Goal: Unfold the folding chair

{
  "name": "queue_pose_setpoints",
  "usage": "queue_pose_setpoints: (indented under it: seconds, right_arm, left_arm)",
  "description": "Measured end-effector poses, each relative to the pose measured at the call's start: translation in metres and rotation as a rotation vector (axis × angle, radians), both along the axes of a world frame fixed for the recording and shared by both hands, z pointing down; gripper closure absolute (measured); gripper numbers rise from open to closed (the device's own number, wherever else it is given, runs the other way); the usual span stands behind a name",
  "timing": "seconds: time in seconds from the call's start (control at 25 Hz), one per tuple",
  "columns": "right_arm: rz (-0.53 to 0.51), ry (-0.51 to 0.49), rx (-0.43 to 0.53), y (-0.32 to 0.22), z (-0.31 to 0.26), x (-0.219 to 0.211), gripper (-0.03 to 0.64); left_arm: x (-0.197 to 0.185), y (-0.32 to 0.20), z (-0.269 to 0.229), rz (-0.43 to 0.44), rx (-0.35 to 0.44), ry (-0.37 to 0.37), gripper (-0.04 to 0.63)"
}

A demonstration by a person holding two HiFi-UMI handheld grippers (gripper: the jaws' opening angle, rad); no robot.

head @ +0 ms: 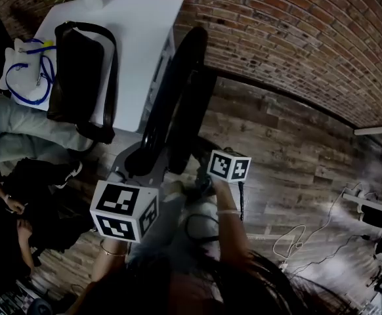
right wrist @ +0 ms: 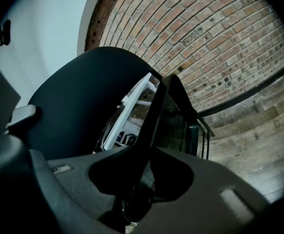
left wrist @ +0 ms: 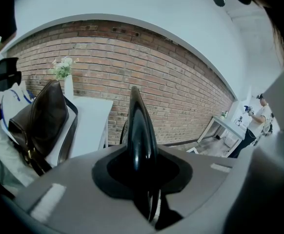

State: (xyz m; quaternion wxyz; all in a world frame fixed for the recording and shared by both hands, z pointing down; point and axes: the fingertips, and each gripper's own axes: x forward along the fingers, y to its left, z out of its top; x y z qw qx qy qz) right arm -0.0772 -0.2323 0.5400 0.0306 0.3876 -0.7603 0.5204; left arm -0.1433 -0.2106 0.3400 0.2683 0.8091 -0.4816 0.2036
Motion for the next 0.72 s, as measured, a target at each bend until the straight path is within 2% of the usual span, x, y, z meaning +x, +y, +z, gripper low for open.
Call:
queue_pose_setpoints:
  seconds: [0.2,0.72]
  right_arm:
    - [-0.014,-0.015,-0.002,0.012,-0.002,0.012,0.514]
    - [-0.103,-0.019,-0.003,0.04,-0.007,0.031,0.52]
  left_arm:
    - [0.015,0.013,-0.001,-0.008,-0.004,-0.006,0.523]
    - [0.036,0.05,-0.003,-0.114,-0.04,0.011,0.523]
